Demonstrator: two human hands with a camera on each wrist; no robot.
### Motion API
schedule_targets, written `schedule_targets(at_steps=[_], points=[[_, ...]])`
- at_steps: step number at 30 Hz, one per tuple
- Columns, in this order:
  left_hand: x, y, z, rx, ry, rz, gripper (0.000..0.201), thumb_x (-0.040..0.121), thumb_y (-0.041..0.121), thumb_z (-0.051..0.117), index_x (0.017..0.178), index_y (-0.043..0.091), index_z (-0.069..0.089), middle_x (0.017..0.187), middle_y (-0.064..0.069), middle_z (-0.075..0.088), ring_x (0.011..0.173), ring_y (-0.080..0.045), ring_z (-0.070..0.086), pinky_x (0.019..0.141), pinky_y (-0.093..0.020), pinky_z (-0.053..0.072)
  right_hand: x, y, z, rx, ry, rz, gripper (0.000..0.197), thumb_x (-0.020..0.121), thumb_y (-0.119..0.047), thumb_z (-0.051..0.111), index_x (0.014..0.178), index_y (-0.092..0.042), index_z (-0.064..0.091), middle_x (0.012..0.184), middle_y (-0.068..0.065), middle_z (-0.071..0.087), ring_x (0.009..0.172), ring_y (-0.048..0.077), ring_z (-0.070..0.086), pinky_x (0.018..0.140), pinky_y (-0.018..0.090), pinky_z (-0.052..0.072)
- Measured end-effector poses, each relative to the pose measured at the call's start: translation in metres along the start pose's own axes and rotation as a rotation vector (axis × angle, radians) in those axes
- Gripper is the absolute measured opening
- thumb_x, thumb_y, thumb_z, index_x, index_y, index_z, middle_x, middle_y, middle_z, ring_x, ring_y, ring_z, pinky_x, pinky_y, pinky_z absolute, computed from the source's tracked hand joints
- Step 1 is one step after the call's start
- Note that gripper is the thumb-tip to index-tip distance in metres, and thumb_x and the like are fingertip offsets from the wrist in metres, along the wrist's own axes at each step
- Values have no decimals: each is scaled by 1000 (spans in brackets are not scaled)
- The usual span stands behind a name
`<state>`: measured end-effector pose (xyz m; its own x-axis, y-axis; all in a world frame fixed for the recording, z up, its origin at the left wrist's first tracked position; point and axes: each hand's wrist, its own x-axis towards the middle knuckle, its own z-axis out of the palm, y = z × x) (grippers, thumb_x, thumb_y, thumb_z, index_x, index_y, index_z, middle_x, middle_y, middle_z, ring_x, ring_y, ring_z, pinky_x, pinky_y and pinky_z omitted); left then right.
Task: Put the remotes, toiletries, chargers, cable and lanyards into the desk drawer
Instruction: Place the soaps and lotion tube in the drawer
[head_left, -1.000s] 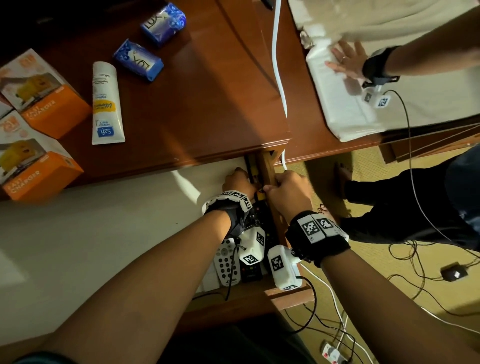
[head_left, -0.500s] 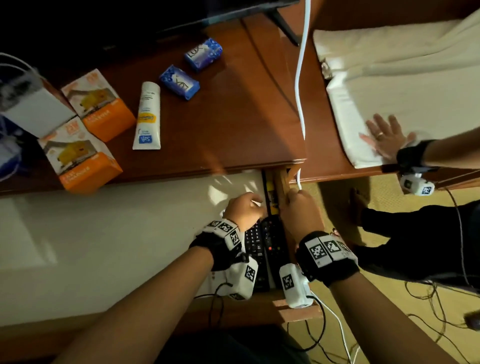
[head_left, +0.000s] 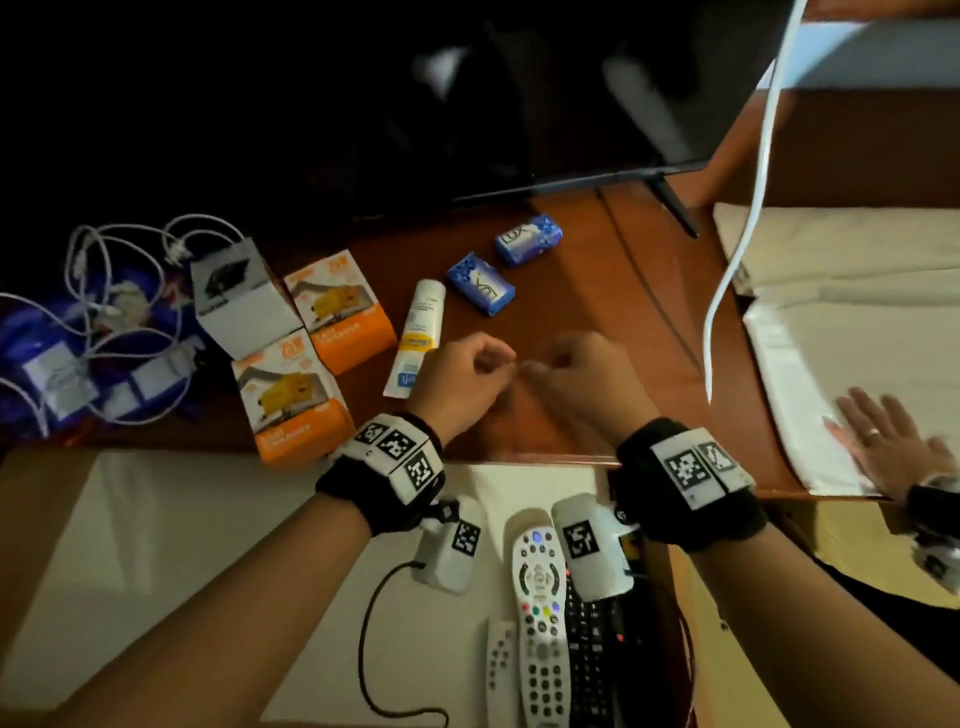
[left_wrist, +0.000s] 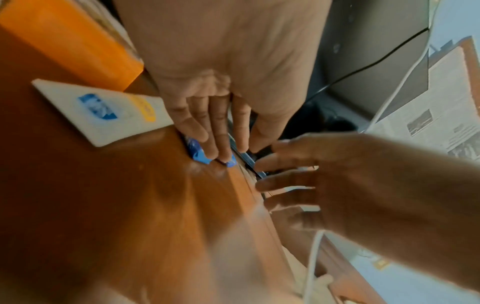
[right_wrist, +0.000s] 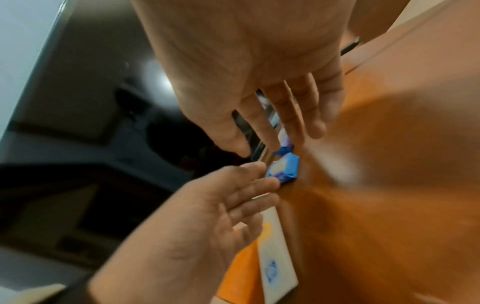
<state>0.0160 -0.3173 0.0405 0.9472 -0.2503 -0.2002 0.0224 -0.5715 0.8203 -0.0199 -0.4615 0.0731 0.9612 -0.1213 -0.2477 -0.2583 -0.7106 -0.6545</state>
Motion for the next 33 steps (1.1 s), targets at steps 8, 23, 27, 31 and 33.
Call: schedule_targets(at_steps=[8,23,27,31,33], points=[[89,-6,-22,520,62,50,46,85,26,62,130,26,50,133,-7,42,122,-30,39,100,-35,35,124,-16,0,-48,147,57,20,86,-22,55,99,-9,61,107,13,62,93,28,59,72,30,42],[95,-11,8,852,-90,-47,70,88,48,49,147,26,17,159,-11,-4,146,-27,-7,113,-55,0,173,19,1,-567,-85,-178,68,84,-18,52,143,-42,28,158,-6,12,146,26,0,111,54,19],[93,-10,16,895,-4,12,67,86,52,52,141,23,27,151,-12,21,141,-29,13,110,-52,9,163,34,-6,-501,52,-276,36,87,-26,54,123,-23,50,139,2,40,140,24,23,100,44,30],[76,-8,27,903,66,87,55,84,45,57,130,21,38,133,-11,37,125,-30,38,104,-46,20,156,41,-11,-410,151,-239,31,85,-39,59,110,-24,49,122,3,45,119,31,41,92,42,32],[64,-8,34,892,56,90,57,84,43,59,130,19,37,131,-13,37,120,-32,42,101,-44,27,156,42,-9,-514,88,-147,51,83,-54,58,129,-36,42,141,4,30,130,34,28,101,52,26]])
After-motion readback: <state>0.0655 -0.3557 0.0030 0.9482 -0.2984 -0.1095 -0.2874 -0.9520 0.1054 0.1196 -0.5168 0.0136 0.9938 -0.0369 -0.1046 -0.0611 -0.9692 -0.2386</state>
